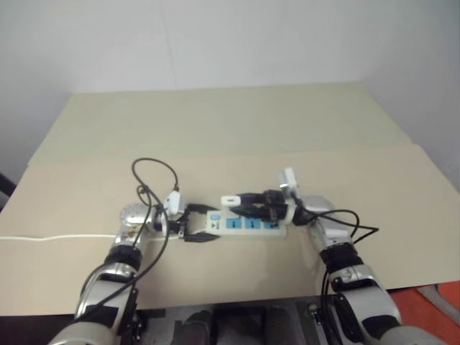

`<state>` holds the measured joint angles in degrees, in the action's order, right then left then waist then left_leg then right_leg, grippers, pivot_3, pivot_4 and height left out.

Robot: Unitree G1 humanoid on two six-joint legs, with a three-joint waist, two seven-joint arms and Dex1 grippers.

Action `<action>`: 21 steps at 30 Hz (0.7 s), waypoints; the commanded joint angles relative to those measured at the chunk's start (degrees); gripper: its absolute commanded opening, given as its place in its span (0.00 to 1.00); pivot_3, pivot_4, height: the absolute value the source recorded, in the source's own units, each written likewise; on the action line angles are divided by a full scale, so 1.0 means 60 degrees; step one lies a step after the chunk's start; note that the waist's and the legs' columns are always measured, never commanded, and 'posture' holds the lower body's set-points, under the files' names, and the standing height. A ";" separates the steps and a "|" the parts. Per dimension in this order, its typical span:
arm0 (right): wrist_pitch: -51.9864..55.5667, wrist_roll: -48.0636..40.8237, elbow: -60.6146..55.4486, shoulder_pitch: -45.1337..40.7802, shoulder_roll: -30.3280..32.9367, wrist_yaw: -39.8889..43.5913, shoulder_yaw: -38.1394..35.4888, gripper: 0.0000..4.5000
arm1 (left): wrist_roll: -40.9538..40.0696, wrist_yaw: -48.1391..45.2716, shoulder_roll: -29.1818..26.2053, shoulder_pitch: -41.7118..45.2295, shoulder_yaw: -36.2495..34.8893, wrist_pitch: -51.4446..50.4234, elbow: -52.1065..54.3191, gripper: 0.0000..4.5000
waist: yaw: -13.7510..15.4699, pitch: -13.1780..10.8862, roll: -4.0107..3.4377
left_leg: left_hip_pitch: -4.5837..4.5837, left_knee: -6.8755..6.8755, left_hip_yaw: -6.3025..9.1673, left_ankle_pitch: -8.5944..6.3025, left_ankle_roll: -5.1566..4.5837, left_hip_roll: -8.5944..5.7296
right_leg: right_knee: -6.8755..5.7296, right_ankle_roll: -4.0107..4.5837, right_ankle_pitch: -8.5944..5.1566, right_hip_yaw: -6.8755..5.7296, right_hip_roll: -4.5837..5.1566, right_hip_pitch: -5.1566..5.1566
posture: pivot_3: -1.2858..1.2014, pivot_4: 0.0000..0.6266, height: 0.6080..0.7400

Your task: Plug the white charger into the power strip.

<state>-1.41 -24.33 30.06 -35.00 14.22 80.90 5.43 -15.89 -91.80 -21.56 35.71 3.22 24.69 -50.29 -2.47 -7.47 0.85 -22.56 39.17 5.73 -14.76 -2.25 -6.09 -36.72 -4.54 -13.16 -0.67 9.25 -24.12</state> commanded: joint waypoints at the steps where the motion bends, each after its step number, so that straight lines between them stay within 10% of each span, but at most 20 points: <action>1: -0.0319 -0.0041 -0.0003 -0.0064 0.0010 -0.0003 -0.0290 0.25 | -0.0033 0.0034 -0.0069 0.0004 -0.0123 -0.0063 0.0260 0.72 | 0.0000 0.0000 0.0000 | 0.0001 0.0000 0.0000 0.0000 0.0000 0.0000 | 0.0000 0.0000 0.0000 -0.0001 0.0000 0.0000 | 0.52 0.24 1.00; 21: -0.0761 0.0197 0.0513 -0.0033 -0.0062 0.0040 -0.0398 0.25 | 0.0069 0.0105 -0.0136 -0.0035 -0.0094 -0.0091 0.0122 0.72 | 0.0000 0.0000 -0.0001 | 0.0021 -0.0011 -0.0001 0.0000 0.0000 0.0001 | -0.0001 0.0000 0.0000 0.0005 -0.0001 0.0011 | 0.52 0.24 1.00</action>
<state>-4.92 -23.32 33.21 -35.02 13.89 81.07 3.80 -15.73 -91.42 -21.73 35.48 3.23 24.47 -50.34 -2.47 -7.47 0.84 -22.43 39.11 5.73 -14.76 -2.25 -6.08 -36.73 -4.54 -13.16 -0.64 9.24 -24.05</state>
